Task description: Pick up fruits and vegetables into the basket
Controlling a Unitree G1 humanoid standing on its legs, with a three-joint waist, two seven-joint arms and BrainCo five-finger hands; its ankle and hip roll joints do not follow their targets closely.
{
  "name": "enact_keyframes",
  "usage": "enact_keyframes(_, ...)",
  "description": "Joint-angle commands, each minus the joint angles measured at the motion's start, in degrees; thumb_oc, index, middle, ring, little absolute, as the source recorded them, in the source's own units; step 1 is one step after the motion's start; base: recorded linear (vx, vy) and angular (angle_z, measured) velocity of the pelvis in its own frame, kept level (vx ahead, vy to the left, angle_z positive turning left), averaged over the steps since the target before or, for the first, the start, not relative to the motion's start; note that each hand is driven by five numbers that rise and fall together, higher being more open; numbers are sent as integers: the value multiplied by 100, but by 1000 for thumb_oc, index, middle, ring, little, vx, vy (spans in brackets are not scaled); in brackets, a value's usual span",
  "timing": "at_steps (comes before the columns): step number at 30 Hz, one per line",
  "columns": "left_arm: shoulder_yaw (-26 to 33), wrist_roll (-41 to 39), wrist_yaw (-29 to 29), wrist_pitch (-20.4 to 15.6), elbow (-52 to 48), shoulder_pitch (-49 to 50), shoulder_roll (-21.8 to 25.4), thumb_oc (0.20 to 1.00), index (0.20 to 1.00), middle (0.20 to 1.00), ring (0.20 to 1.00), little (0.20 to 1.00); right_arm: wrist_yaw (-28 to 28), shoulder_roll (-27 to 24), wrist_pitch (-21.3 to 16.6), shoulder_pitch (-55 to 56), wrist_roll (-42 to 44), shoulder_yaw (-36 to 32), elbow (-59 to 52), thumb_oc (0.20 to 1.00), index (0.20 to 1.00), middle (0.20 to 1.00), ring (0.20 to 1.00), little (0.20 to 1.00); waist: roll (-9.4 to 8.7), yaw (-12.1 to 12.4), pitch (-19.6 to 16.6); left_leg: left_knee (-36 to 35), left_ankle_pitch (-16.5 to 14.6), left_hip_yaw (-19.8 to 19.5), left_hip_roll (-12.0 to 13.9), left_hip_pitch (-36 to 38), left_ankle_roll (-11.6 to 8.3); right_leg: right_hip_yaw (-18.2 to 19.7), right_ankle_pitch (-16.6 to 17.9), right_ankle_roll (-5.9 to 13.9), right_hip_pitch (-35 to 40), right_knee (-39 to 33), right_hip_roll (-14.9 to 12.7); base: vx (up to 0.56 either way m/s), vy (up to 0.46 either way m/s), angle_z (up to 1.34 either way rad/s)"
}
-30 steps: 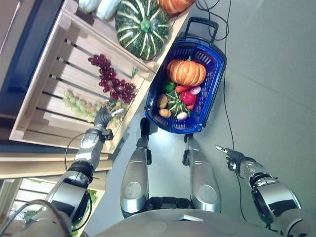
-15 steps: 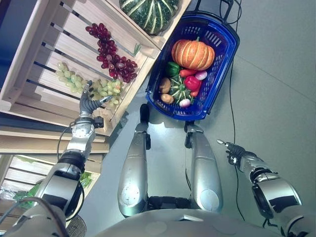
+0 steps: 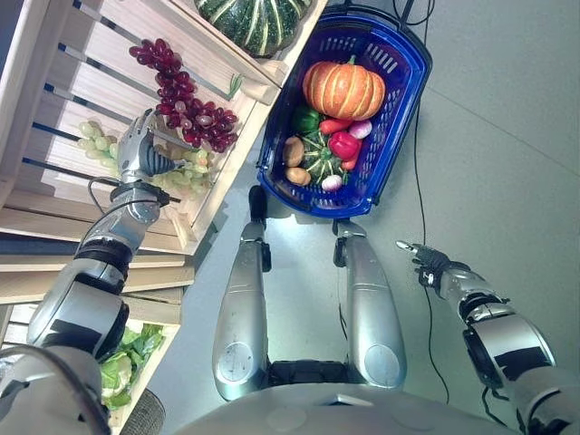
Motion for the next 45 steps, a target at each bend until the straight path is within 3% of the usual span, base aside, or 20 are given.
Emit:
enact_keyframes(1,11,665,273,194,181,133,312,1000,1000,1000,1000,1000,-31,-210,59,356,93,133,-37,1000,1000,1000,1000,1000,-102,71,-196,479,-456,323,-305,-319,326,-288,-257,-157,34,144,284,24,11,-3)
enact_keyframes(7,-336,1312,139,415,389,0,356,1000,1000,1000,1000,1000,-16,-262,89,256,60,171,-9,1000,1000,1000,1000,1000,-72,36,-196,491,-450,342,-275,-361,313,-297,-272,-163,-21,184,276,0,0,0)
enact_keyframes(13,-892,1518,-717,676,752,-83,282,1000,1000,1000,1000,1000,3,-332,168,96,33,228,25,1000,1000,1000,1000,1000,-42,-35,-196,485,-429,390,-246,-395,301,-269,-252,-162,-64,176,297,11,11,-3)
enact_keyframes(17,-1082,1488,-978,846,1029,-10,162,1000,1000,1000,1000,1000,12,-347,199,17,-9,273,41,1000,1000,1000,1000,1000,-28,-71,-196,500,-423,412,-234,-421,299,-262,-263,-165,-94,196,298,11,24,-7)
enact_keyframes(26,-1173,1576,-787,972,1290,33,3,1000,1000,1000,1000,1000,56,-349,208,-113,-9,367,80,1000,1000,1000,1000,1000,-62,-89,-196,492,-379,414,-201,-497,266,-233,-263,-165,-165,199,323,1,2,-1)
enact_keyframes(34,-1117,1801,-509,1612,1404,-145,-38,1000,1000,1000,1000,1000,-18,-280,217,-155,39,420,75,1000,1000,1000,1000,1000,-119,-94,-196,453,-359,407,-204,-543,265,-241,-261,-176,-228,200,372,0,0,0)
enact_keyframes(38,-1013,1931,-345,1752,1537,-200,-102,1000,1000,1000,1000,1000,-15,-235,207,-163,58,440,87,1000,1000,1000,1000,1000,-170,-90,-196,466,-353,391,-204,-560,258,-249,-252,-176,-247,219,384,0,0,0)
enact_keyframes(45,-917,1963,90,1797,1612,-300,-174,1000,1000,1000,1000,1000,-47,-171,255,-204,125,514,47,1000,1000,1000,1000,1000,-238,-83,-196,475,-343,370,-203,-600,246,-236,-256,-181,-277,228,410,0,0,0)
